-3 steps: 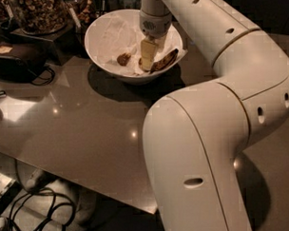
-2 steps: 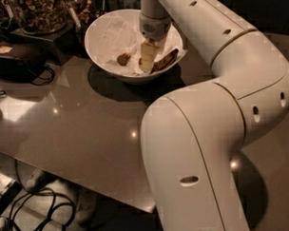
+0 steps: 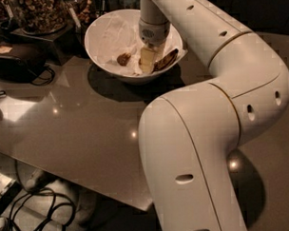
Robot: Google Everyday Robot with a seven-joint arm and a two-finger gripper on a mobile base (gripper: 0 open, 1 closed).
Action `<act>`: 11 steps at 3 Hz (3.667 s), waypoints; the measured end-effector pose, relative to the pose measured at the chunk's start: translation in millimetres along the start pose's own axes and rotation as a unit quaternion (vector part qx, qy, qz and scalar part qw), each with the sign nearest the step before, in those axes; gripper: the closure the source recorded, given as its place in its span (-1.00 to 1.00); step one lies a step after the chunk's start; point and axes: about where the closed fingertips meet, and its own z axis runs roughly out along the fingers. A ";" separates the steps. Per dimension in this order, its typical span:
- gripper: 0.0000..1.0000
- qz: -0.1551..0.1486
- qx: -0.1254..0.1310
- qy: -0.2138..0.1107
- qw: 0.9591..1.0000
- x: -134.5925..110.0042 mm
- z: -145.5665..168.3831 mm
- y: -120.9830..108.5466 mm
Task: Pick banana from white bowl
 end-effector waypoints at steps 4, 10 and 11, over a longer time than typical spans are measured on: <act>1.00 -0.022 0.010 -0.035 0.999 -2.1 -15.4 7.8; 1.00 -0.086 0.019 -0.114 0.990 32.3 -121.4 127.6; 1.00 -0.088 0.016 -0.108 0.990 36.8 -116.0 133.8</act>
Offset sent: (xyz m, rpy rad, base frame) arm -0.0331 -0.0026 0.0062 -0.0533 0.0429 0.0434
